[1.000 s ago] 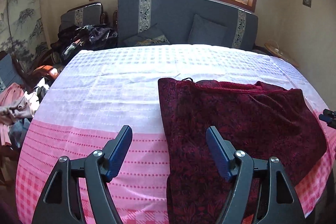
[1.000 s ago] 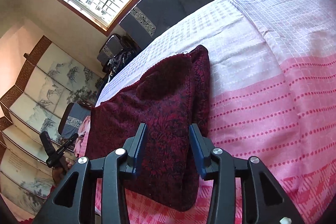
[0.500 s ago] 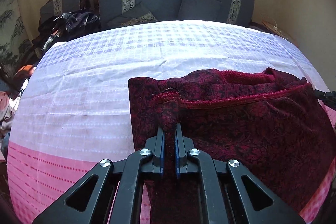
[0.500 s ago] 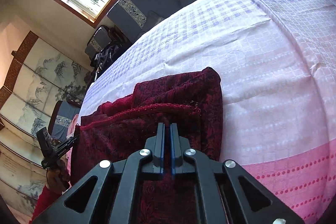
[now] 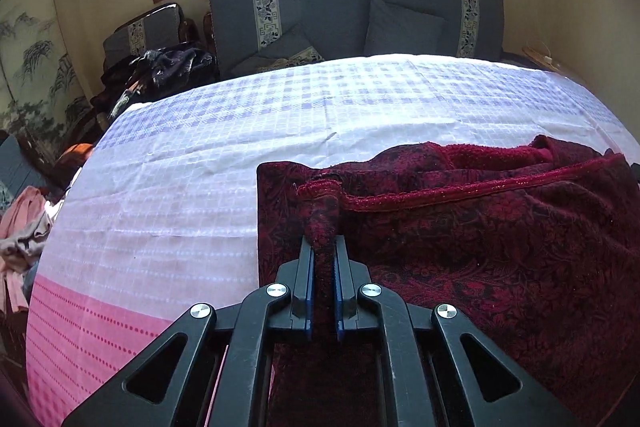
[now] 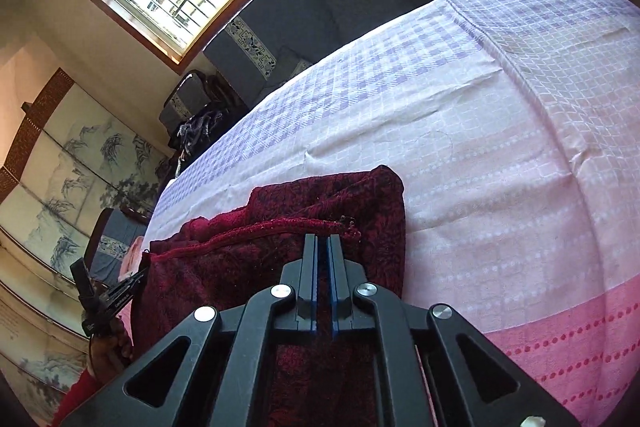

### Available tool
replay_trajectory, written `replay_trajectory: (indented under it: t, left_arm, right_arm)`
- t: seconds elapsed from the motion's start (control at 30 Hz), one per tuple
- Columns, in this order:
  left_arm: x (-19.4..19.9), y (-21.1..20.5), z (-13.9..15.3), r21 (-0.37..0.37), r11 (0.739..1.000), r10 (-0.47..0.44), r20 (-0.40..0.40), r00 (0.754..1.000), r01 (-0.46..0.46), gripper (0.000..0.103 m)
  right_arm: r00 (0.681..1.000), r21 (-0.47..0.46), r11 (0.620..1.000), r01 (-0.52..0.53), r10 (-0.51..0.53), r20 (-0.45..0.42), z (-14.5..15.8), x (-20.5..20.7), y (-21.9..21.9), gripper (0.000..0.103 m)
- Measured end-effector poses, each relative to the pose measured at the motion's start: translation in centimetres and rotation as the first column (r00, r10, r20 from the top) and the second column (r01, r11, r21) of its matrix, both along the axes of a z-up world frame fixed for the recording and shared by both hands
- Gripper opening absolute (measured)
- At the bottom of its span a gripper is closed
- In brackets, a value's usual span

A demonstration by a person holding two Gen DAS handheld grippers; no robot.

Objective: Fold small clothes

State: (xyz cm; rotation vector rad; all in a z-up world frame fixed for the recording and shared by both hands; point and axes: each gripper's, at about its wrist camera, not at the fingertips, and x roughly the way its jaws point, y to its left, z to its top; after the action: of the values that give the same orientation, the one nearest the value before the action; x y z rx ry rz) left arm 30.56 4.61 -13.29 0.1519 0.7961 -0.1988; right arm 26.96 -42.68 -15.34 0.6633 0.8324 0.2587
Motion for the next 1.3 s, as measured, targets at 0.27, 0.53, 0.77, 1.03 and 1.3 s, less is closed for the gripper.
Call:
replay_trajectory:
  t: [0.27,0.53,0.77,1.03,1.3]
  left_arm:
    - [0.1,1.8,-0.1,-0.116,0.993,0.014,-0.007,1.000,-0.015,0.014]
    - [-0.1,3.5,-0.3,-0.195,0.977,0.091,0.024,0.996,-0.085,0.031]
    - [0.1,3.1,-1.0,-0.153,0.982,0.109,0.003,0.994,-0.108,0.049]
    - [-1.7,5.1,0.7,-0.283,0.953,0.132,0.062,0.989,-0.109,0.060]
    - [-0.2,4.8,1.3,-0.191,0.980,0.047,-0.025,0.999,-0.051,0.067]
  right_arm:
    - [0.999,0.043,0.998,-0.036,0.037,-0.018,-0.8,1.0,0.8,0.037]
    - [0.996,-0.061,0.998,0.030,-0.025,0.080,1.8,1.1,1.0,0.008]
    - [0.999,-0.146,0.989,0.034,-0.034,-0.001,-2.0,1.4,1.8,0.015]
    - [0.985,-0.191,0.979,0.068,-0.035,0.171,4.3,-3.7,2.9,0.023]
    - [0.995,-0.251,0.968,0.017,0.008,0.100,3.4,-2.0,3.7,0.056]
